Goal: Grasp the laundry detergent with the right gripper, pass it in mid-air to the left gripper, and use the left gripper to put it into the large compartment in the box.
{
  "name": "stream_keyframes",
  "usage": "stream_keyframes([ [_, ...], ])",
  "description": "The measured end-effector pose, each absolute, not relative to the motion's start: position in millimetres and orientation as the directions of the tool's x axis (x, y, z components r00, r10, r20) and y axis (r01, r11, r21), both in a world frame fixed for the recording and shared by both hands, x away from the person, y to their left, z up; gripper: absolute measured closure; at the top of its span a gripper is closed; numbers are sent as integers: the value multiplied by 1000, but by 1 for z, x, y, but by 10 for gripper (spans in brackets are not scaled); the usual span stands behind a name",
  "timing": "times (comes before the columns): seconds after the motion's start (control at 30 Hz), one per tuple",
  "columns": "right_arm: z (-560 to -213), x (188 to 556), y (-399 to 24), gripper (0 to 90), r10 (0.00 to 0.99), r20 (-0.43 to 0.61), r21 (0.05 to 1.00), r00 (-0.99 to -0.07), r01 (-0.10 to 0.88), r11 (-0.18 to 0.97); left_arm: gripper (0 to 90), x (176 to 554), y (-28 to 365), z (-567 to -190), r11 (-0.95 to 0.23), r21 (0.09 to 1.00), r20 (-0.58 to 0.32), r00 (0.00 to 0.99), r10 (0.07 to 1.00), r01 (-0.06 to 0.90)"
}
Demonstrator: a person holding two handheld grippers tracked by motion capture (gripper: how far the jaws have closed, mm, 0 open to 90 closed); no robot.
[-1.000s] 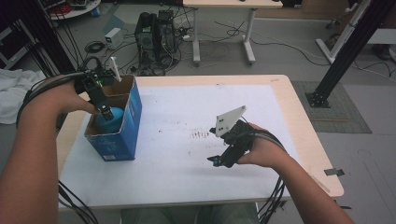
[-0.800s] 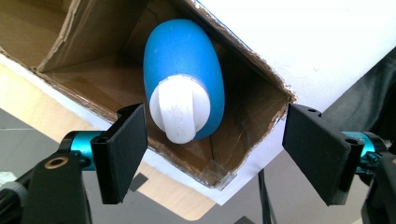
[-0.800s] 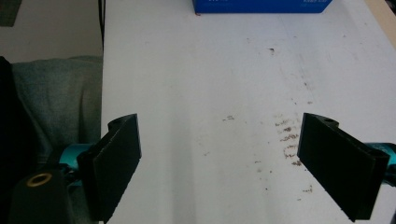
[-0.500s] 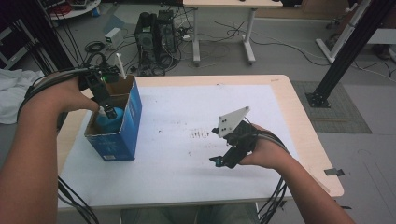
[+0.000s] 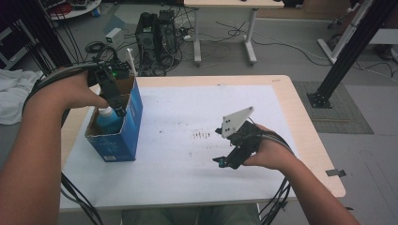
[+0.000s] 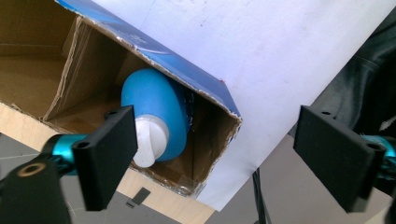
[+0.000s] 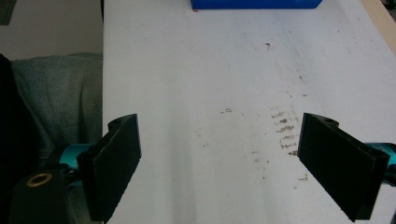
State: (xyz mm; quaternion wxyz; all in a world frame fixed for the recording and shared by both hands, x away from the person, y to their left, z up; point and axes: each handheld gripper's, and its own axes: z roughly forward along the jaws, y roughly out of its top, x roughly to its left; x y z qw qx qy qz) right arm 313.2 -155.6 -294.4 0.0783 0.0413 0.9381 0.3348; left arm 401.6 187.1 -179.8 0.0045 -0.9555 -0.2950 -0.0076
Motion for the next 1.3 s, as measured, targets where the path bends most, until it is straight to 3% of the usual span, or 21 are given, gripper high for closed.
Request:
stream_keyframes([
  [0.37,-289,315,-159,127,130,-122,621,-984,27,783,71,396,167,-168,-873,22,4,873,487,487],
  [0.53,-288,316,-159,127,133,-120,610,-984,32,791,68,390,146,-170,-932,12,-8,932,361,361],
  [0.87,-285,322,-161,127,135,-123,582,-983,39,812,68,379,111,-182,-976,-22,-7,976,219,219],
  [1.3,-274,336,-167,127,144,-120,505,-982,64,861,68,375,88,-207,-991,-41,-14,991,131,130],
])
